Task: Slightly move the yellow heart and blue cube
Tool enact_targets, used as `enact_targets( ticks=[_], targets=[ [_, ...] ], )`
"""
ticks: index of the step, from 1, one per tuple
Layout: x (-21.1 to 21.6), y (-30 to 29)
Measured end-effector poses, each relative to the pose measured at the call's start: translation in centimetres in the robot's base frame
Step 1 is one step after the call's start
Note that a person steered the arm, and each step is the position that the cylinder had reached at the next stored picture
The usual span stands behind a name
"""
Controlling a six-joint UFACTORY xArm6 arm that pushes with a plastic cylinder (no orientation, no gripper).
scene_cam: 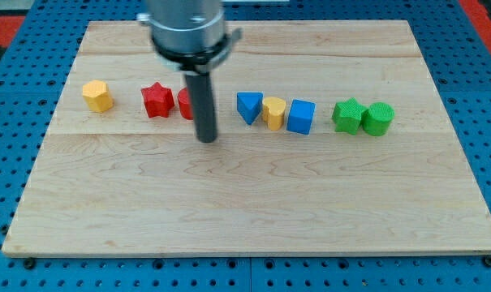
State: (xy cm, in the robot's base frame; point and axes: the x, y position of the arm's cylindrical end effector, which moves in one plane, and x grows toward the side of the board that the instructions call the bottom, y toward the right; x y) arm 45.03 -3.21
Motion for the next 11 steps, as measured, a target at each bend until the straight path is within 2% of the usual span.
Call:
enact_targets(
  ticks=[1,3,5,7,11],
  targets=[
    [-0.7,4.9],
    [-3.0,4.8],
    [-1.6,4.1],
    [-0.5,8.0],
    [-2.4,10.5]
  ],
)
